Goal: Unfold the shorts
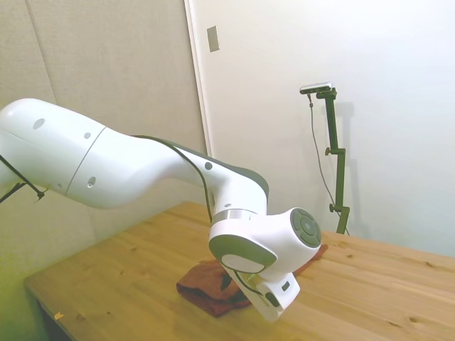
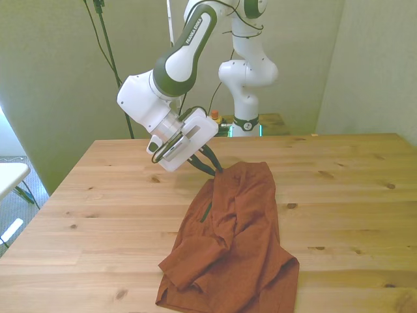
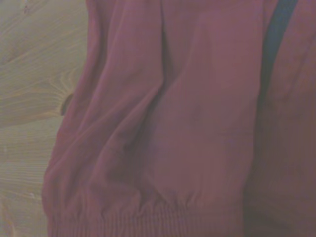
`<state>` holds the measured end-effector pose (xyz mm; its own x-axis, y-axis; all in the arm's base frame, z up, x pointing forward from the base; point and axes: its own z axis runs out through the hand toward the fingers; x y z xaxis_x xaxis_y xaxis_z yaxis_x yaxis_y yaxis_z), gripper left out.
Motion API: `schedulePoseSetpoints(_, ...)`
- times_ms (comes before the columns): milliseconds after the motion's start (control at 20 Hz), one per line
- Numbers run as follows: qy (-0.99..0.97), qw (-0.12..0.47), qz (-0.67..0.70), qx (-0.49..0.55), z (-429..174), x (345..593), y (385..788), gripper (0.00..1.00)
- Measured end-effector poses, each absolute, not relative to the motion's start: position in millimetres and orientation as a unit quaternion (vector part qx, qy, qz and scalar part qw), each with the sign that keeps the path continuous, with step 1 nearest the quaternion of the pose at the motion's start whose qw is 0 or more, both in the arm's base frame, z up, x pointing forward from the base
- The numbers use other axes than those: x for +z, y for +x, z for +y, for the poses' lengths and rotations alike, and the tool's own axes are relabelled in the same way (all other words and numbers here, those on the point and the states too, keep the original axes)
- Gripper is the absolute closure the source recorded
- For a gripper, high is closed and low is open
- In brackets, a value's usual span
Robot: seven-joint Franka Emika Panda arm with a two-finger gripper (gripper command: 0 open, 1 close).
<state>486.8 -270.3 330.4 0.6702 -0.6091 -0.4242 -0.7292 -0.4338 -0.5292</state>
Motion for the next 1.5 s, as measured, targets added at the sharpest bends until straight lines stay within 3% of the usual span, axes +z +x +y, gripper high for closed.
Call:
schedulePoseSetpoints(400, -0.841, 0.356, 0.399, 0.083, -276, 333, 486, 1.00)
schedulePoseSetpoints(600, -0.848, 0.363, 0.378, 0.081, -267, 352, 496, 1.00)
schedulePoseSetpoints(950, -0.875, 0.364, 0.311, 0.072, -183, 410, 529, 1.00)
schedulePoseSetpoints(1500, -0.917, 0.321, 0.220, 0.084, -46, 432, 549, 1.00)
